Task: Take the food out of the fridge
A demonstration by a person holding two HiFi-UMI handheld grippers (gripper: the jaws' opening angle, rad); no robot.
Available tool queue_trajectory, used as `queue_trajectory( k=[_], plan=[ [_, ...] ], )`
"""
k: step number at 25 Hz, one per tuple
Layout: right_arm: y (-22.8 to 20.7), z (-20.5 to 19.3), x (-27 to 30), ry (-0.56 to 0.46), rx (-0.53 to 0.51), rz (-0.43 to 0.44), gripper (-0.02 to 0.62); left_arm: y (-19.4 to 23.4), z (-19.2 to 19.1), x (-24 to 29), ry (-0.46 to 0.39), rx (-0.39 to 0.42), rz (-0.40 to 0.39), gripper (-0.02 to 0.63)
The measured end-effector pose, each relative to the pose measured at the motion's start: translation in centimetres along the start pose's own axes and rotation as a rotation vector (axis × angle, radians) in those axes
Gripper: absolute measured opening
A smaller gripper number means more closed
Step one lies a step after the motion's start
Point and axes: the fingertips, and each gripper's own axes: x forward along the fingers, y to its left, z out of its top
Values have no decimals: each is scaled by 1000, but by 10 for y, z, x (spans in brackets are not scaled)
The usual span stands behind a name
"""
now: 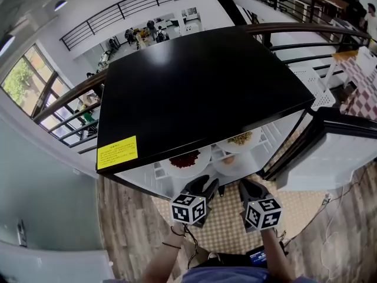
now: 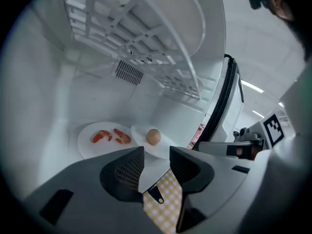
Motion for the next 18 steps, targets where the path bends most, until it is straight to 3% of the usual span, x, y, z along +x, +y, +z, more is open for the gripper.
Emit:
queue_trajectory(
  k=[2, 4, 5, 12, 18],
  plan=[
    [-4, -2, 12, 7, 67, 15, 23, 9, 3, 10, 4, -63, 8, 158],
    [-7, -8, 23, 19, 144, 40, 129, 16, 4, 19, 6, -125, 12, 160],
    [-8, -11, 27, 25, 183, 49, 143, 19, 4, 24, 7, -148, 17, 160],
    [-9, -35, 47, 70, 446, 89, 152, 33, 2, 42, 47, -183, 59, 160],
    [-10, -39, 56, 82, 483, 88, 152, 37, 5, 54, 80, -201, 97, 160]
  ],
)
